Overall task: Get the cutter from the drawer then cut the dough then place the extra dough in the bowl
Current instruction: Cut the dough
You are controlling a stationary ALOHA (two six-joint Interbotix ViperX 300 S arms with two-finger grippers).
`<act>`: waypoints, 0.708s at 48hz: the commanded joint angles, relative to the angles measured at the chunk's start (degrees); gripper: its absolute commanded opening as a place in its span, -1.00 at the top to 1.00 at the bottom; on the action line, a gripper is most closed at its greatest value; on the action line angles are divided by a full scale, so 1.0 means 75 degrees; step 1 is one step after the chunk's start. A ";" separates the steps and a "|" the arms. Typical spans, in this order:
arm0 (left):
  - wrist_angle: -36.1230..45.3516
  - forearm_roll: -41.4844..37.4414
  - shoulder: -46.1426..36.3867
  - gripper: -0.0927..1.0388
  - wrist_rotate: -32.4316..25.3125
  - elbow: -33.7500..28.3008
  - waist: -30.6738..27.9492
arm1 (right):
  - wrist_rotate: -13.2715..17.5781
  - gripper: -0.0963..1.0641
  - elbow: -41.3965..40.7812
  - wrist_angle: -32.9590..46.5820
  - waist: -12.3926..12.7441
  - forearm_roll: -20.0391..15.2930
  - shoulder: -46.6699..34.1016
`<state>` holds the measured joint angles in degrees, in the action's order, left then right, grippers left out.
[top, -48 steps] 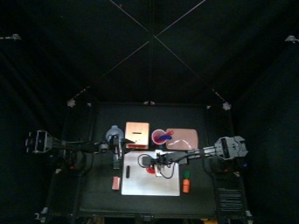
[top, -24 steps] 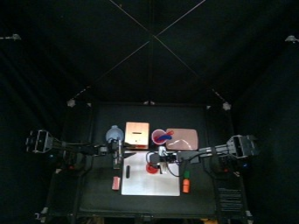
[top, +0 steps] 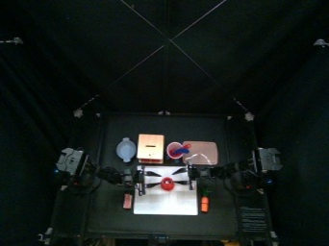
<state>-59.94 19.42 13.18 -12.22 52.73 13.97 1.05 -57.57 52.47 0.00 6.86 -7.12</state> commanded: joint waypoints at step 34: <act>0.0621 0.0059 0.0609 -0.52 -0.0047 -0.0809 -0.0305 | 0.0117 -0.58 0.0059 -0.0656 -0.0281 -0.0141 0.0258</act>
<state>-55.99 19.78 18.46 -12.48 48.08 12.39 1.76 -57.92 48.43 -1.93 5.98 -7.21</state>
